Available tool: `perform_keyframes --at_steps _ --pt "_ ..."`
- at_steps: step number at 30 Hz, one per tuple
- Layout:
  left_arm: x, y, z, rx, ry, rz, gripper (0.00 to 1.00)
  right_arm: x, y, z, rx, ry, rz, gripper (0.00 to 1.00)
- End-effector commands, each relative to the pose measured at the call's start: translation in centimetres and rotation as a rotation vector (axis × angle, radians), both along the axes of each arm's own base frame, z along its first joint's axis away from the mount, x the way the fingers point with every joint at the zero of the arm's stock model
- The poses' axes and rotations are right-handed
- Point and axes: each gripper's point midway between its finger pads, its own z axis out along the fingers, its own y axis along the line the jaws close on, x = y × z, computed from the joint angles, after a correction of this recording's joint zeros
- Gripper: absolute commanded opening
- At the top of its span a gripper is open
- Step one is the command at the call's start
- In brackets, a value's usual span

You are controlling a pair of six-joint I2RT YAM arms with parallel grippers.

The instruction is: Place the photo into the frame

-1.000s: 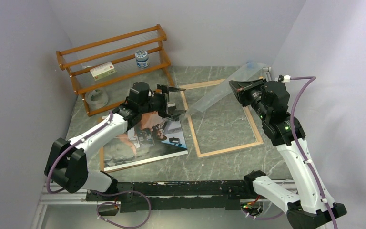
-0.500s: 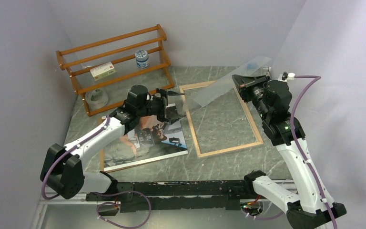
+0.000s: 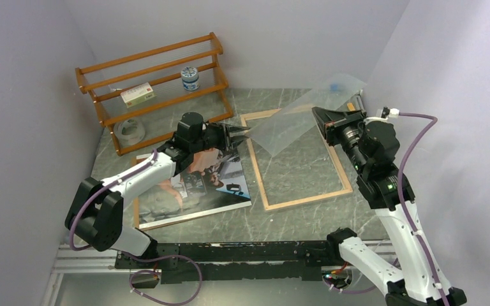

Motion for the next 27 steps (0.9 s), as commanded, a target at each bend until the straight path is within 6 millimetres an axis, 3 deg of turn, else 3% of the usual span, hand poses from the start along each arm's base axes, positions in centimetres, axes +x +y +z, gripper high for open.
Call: perform_keyframes --at_steps 1,3,6,8,11,14,16,17,20,22,27 --pt "1.3 0.2 3.8 -0.136 0.037 0.078 0.30 -1.3 0.0 1.4 0.041 -0.044 0.023 0.00" --pt "1.6 0.1 3.9 -0.144 0.033 0.083 0.28 -1.6 0.0 1.3 0.042 -0.038 0.028 0.00" --pt "2.2 -0.4 4.6 -0.167 0.019 0.072 0.42 -2.0 0.2 1.0 0.051 -0.033 0.044 0.00" --pt "2.6 -0.9 5.2 -0.194 0.005 0.058 0.45 -2.2 0.2 0.7 0.048 -0.027 0.047 0.00" --pt "3.1 -1.0 6.0 -0.225 -0.024 0.069 0.31 -2.7 -0.1 0.5 0.038 -0.020 0.040 0.00" --pt "3.3 -0.6 6.2 -0.226 -0.046 0.091 0.06 -3.1 -0.7 0.2 0.021 -0.017 0.015 0.00" --pt "3.2 -0.4 6.6 -0.215 -0.073 0.099 0.03 -3.5 -1.2 -0.2 -0.004 -0.007 -0.002 0.00" --pt "3.1 -0.3 6.9 -0.202 -0.095 0.103 0.02 -3.7 -1.5 -0.6 -0.019 0.002 -0.011 0.05" --pt "3.3 0.1 8.2 -0.134 -0.188 0.105 0.03 -4.5 -2.6 -2.6 -0.078 0.058 -0.047 0.39" --pt "3.7 0.6 9.2 -0.060 -0.269 0.104 0.03 -5.1 -3.9 -4.3 -0.163 0.096 -0.090 0.53" --pt "2.7 2.0 9.0 0.173 -0.311 0.044 0.03 -7.0 -7.8 -10.3 -0.349 0.246 -0.222 0.73"
